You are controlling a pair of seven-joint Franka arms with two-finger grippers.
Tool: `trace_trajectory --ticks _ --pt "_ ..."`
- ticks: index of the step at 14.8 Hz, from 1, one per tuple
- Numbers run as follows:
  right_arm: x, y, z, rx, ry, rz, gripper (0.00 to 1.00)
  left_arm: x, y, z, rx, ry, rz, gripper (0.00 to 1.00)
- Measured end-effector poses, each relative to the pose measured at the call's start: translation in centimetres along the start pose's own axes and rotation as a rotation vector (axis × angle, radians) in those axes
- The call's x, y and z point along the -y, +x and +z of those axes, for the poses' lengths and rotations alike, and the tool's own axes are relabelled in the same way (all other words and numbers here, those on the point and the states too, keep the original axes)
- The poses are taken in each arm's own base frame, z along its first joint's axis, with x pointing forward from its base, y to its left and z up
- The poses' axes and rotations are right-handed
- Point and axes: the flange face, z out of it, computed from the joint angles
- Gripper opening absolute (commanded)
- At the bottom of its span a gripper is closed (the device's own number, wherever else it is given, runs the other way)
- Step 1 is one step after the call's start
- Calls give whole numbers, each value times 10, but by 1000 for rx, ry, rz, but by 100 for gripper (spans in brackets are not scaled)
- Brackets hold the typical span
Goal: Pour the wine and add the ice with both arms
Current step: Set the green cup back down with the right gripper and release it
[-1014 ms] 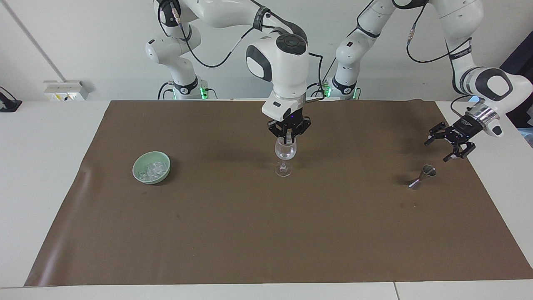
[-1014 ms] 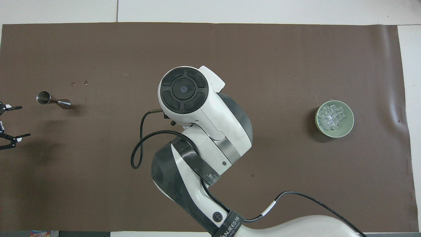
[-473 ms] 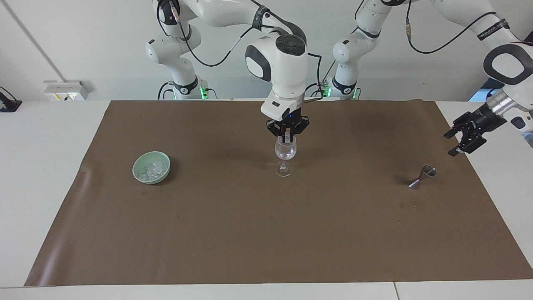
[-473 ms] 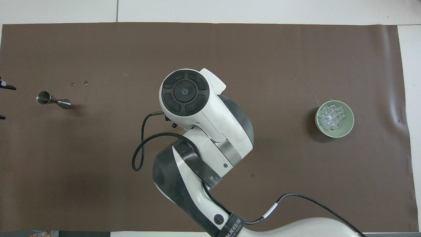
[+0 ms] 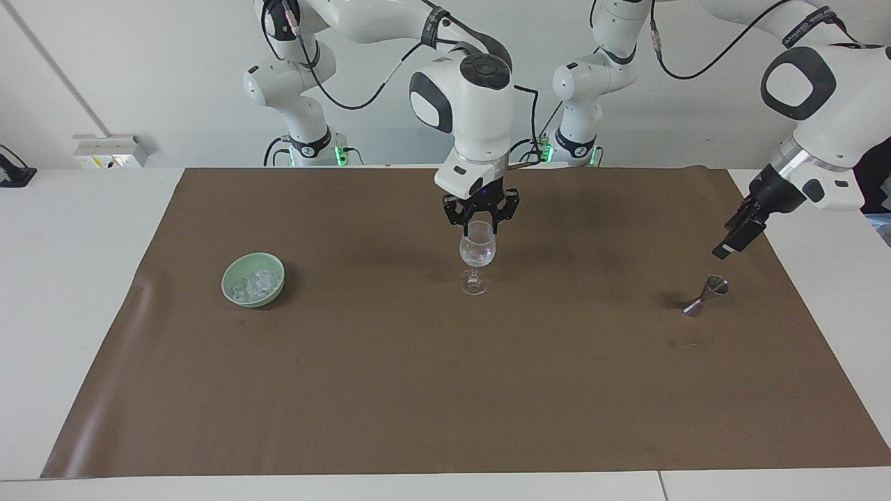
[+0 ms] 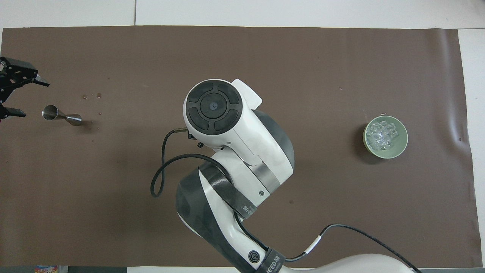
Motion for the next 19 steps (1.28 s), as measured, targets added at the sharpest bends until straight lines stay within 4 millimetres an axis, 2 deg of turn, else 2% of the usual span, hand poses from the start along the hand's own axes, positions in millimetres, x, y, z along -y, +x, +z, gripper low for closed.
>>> trace_trajectory --ticks 2,4,6,8,9,10,11,12,15,19 --pt "-5 0 -13 -3 -1 6 58 -14 -17 -9 -22 7 95 100" --pt "-19 7 -27 -9 -11 27 58 -34 -39 -12 -62 53 192 100" --pt "-44 22 -39 -22 -11 62 58 -55 -63 -12 -85 84 280 100" --pt "-72 34 -53 -28 -11 72 59 -65 -77 -13 -87 101 378 100" --pt "-88 39 -61 -29 -13 74 65 -62 -78 -16 -81 110 423 100" --pt "-104 44 -71 -33 -12 78 77 -55 -76 -21 -78 116 453 100" --pt "-121 47 -81 -37 -12 86 95 -47 -73 -29 -73 123 474 100" --pt "-139 50 -91 -30 -17 96 100 -40 -72 -38 -62 131 501 100" --pt "-203 55 -121 -15 -29 122 100 -26 -74 -68 -15 157 584 100" --pt "-285 52 -155 12 -42 155 100 -16 -82 -79 67 195 626 100"
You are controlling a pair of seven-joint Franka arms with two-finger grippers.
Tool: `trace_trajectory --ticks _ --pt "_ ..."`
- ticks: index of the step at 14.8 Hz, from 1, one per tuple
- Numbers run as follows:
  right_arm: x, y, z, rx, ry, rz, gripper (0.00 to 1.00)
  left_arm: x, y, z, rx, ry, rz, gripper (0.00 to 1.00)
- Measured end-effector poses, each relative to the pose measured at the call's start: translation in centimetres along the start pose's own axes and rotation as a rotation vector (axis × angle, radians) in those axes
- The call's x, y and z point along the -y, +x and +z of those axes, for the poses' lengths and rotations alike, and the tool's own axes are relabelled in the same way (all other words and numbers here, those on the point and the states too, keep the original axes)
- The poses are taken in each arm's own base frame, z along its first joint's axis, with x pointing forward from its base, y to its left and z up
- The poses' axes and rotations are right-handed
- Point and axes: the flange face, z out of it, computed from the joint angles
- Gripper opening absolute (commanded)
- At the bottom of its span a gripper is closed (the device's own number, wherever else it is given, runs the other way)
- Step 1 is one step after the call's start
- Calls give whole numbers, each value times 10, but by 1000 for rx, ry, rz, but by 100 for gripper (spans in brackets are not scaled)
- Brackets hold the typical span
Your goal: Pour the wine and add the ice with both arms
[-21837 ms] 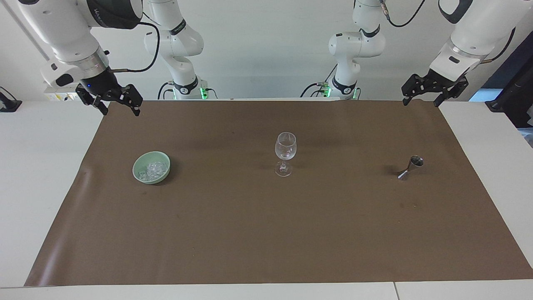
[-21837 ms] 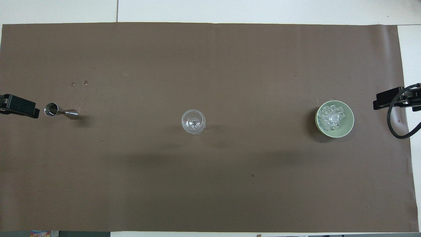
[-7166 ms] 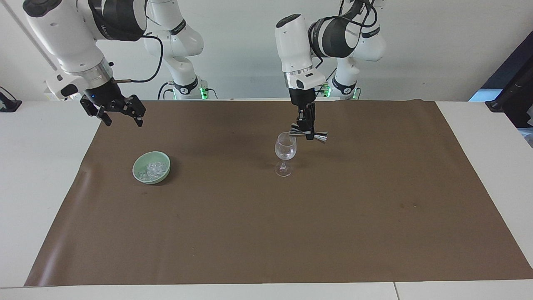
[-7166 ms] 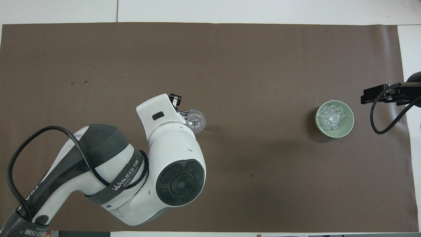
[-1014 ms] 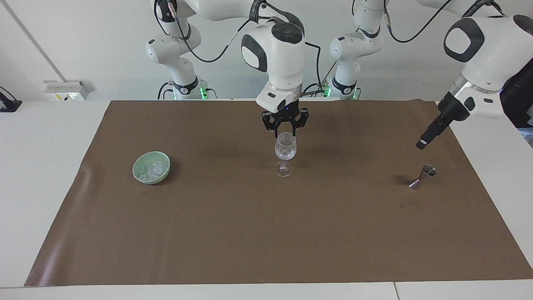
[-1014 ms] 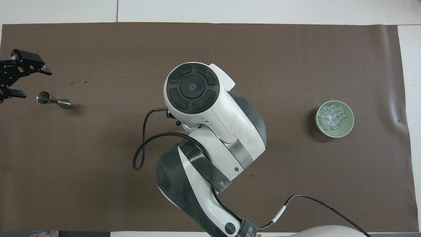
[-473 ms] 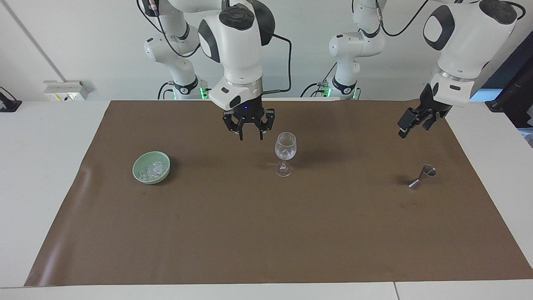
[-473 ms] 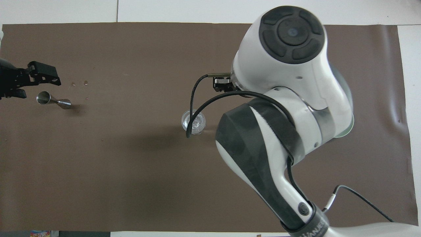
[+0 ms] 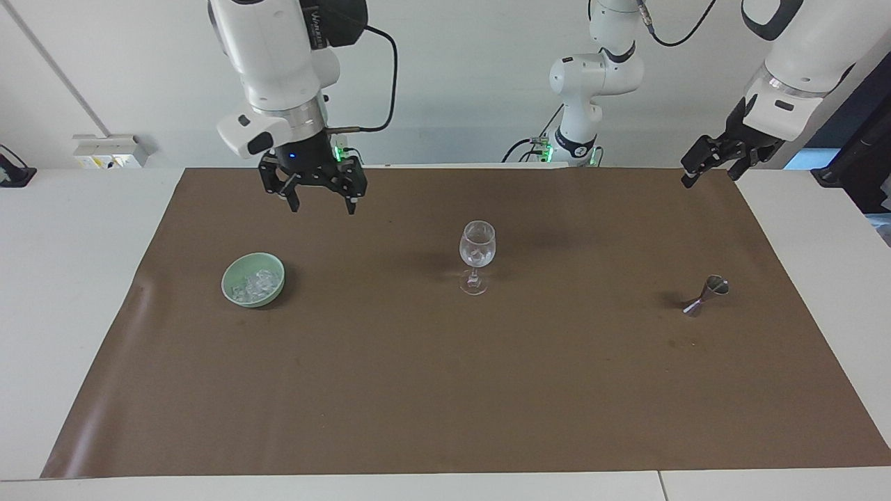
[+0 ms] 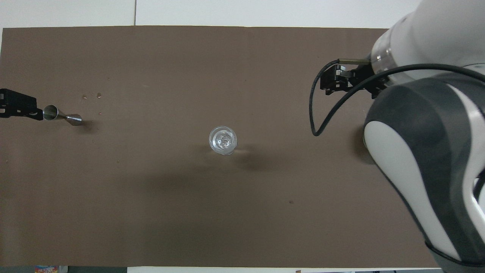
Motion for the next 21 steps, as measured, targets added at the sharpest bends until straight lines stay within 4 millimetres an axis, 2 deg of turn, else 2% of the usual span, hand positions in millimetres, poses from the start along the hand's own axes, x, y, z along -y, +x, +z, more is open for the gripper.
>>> trace_trajectory --ticks 3,5,7,13,16,21 --pt "-63 2 -16 32 -11 -8 100 -3 -3 3 28 4 33 100" --pt "-97 -1 -25 49 -13 -9 100 -6 -4 5 36 5 40 100" --pt "-123 -3 -27 61 -13 -9 100 -6 -4 6 40 5 41 100" --pt "-189 -22 -17 72 -4 -33 100 -6 -4 11 51 7 41 100" --pt "-207 -28 -4 52 0 -13 100 -5 -5 11 51 6 40 100" --pt "-200 -23 -1 30 -39 -33 100 -3 -4 11 50 6 36 100"
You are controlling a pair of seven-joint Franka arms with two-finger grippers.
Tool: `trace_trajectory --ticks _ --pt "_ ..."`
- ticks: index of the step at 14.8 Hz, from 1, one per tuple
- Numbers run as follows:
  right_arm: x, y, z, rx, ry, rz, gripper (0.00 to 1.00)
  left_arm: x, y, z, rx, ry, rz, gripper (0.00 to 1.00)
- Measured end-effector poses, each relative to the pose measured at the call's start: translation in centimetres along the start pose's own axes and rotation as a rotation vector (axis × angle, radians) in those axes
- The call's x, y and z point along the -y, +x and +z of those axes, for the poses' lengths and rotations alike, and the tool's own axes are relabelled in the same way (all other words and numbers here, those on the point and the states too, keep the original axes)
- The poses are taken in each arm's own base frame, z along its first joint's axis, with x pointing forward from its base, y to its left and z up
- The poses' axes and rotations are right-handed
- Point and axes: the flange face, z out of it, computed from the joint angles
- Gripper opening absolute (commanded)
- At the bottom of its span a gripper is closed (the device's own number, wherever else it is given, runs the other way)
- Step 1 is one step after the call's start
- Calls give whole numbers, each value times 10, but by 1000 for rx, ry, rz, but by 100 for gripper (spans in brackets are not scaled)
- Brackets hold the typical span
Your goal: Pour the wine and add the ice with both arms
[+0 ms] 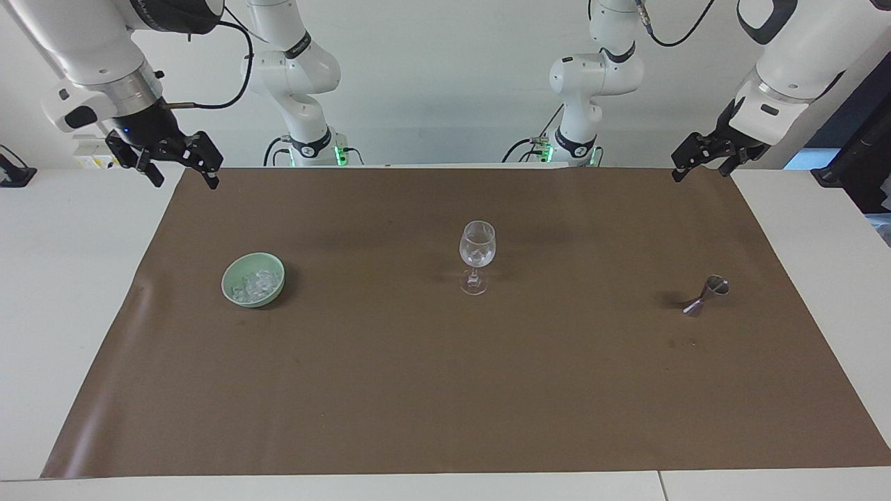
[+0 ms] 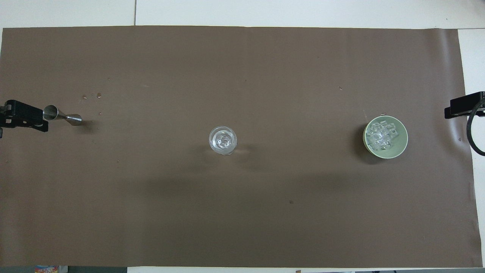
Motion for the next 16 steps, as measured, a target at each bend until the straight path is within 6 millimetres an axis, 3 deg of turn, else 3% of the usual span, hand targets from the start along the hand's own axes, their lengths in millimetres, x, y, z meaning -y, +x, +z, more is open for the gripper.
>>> trace_trajectory --ticks 5,16 --pt "-2 8 13 29 -11 4 100 0 0 0 0 0 0 100" --pt "-4 2 21 39 -7 -14 100 0 0 0 0 0 -1 100"
